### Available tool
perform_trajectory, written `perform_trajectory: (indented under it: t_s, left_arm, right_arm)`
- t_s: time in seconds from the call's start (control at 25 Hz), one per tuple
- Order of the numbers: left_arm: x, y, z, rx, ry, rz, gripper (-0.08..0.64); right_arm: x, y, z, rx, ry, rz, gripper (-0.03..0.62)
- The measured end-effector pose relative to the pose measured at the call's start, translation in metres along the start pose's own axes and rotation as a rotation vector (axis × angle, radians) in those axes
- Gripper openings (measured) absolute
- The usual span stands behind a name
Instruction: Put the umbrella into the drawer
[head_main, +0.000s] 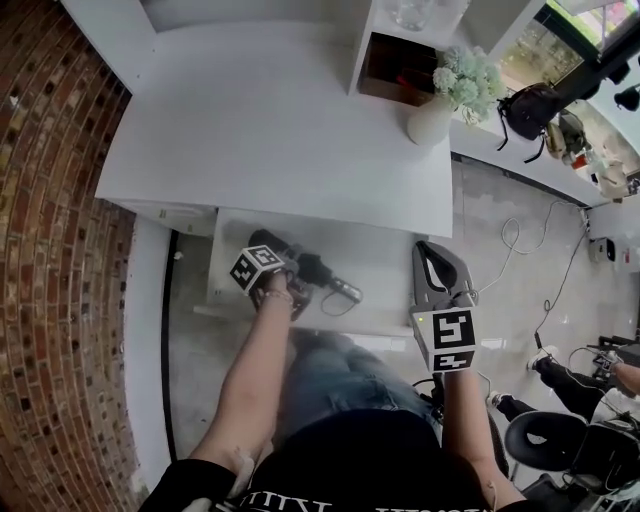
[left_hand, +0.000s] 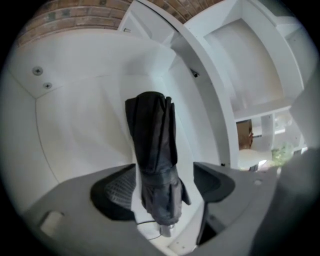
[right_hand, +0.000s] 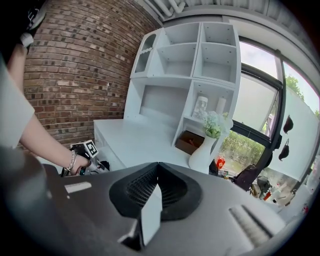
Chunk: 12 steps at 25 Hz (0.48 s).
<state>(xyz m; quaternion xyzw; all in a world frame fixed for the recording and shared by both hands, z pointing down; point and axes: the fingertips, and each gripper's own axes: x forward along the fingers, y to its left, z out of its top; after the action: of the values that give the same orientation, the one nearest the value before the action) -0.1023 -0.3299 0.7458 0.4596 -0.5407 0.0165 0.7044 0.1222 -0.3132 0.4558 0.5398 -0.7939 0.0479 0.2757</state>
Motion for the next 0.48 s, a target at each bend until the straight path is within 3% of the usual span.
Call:
perform_trajectory:
  t_s: [0.2, 0.48]
  left_arm:
    - [-0.023, -0.007, 0.008, 0.010, -0.046, -0.023, 0.359]
    - [-0.059, -0.032, 0.017, 0.085, -0.131, -0.071, 0.356]
  right_arm:
    - [-0.001, 0.005, 0.013, -0.008, -0.036, 0.022, 0.003]
    - [-0.008, 0.013, 0.032, -0.033, -0.091, 0.064, 0.003]
